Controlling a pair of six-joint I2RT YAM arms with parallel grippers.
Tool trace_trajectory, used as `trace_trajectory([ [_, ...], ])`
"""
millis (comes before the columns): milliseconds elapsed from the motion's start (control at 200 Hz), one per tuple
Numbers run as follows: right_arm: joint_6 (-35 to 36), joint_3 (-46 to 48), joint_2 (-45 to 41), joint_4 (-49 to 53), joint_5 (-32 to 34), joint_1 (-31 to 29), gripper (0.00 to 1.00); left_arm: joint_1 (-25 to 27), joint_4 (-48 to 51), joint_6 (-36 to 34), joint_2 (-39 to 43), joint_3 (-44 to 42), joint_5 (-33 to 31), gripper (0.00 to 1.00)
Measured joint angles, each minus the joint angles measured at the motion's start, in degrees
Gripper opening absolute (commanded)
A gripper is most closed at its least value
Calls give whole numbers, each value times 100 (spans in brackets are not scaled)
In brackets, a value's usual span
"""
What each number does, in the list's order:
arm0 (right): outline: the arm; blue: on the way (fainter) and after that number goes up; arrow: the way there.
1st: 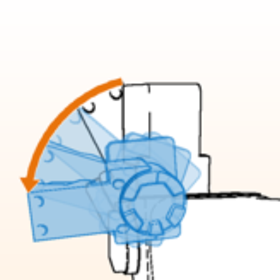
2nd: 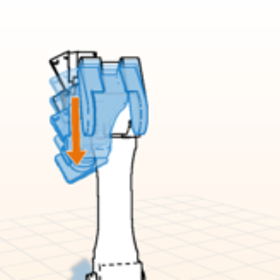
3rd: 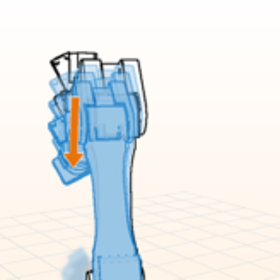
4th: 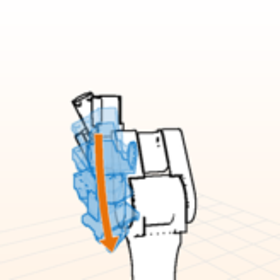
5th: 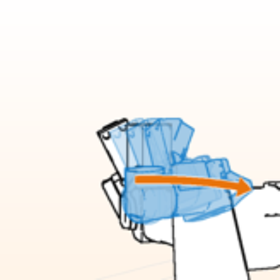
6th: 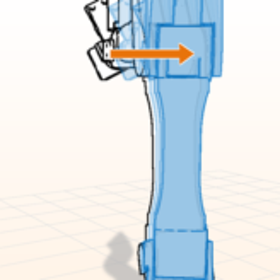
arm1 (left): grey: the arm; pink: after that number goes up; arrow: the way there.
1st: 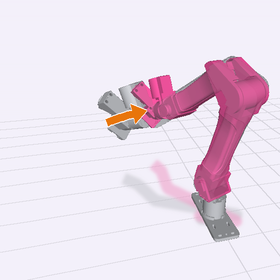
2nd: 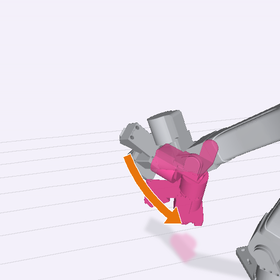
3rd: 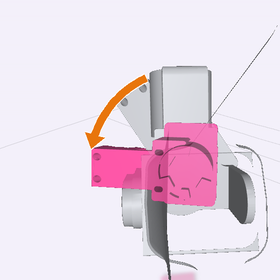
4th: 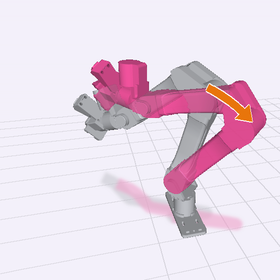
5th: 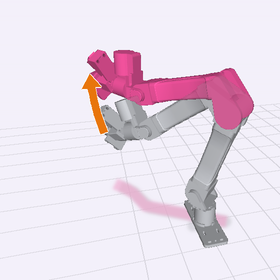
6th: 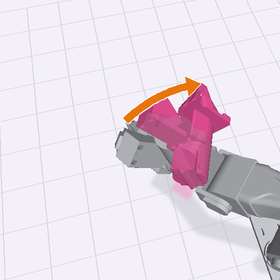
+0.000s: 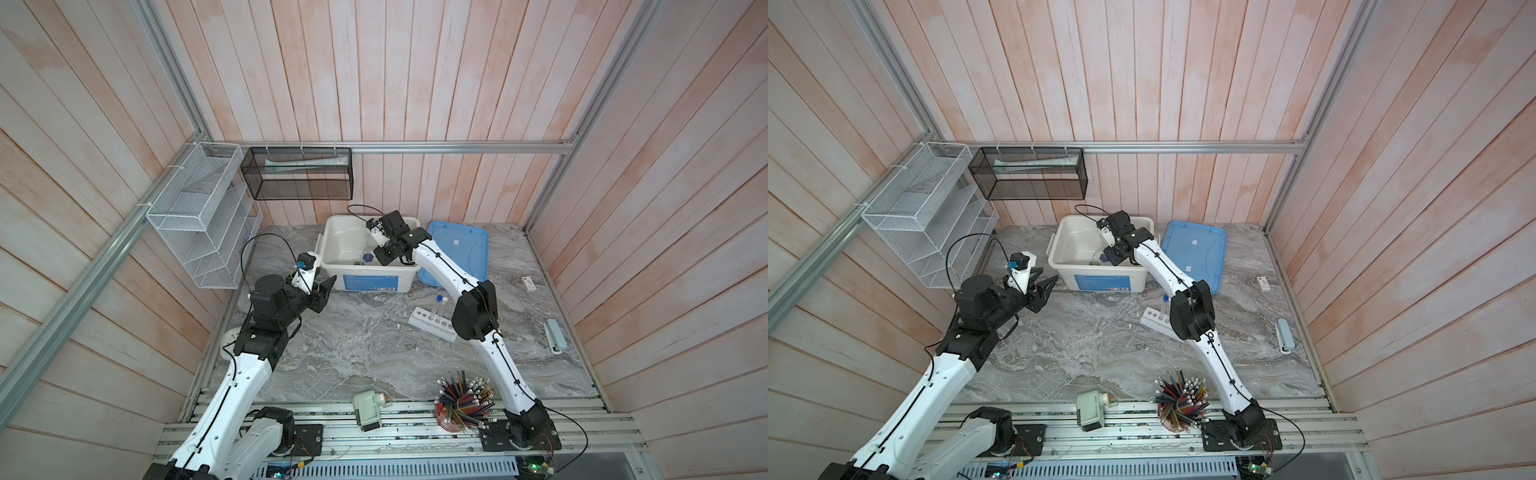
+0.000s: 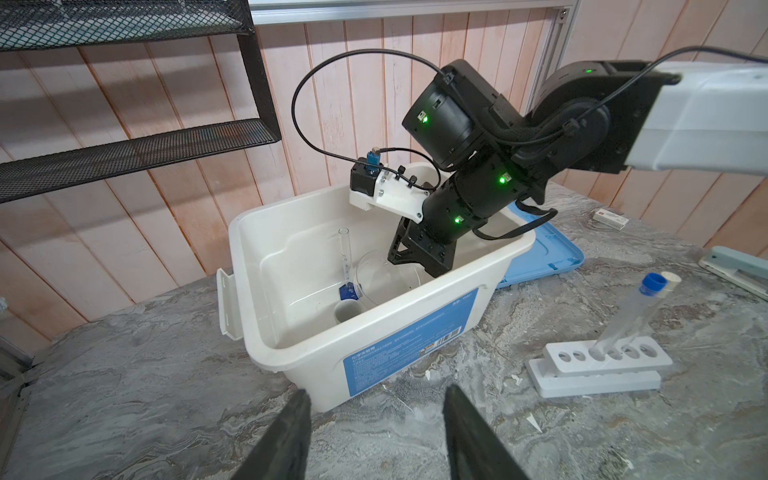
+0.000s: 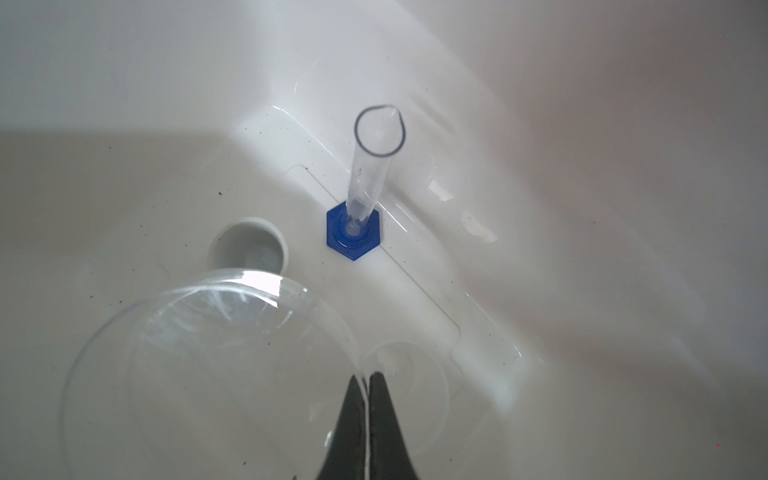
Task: Organize the chemistry lab equipment
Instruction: 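Lower the petri dish into the bin and open the right gripper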
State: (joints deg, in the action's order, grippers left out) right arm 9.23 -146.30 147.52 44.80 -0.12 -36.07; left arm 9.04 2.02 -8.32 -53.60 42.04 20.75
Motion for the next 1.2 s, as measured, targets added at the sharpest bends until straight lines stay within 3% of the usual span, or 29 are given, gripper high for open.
trace_trajectory([
  [1195,-2,0,452,-404,-251,105,4,-52,-35,0,-131,0,28,53],
])
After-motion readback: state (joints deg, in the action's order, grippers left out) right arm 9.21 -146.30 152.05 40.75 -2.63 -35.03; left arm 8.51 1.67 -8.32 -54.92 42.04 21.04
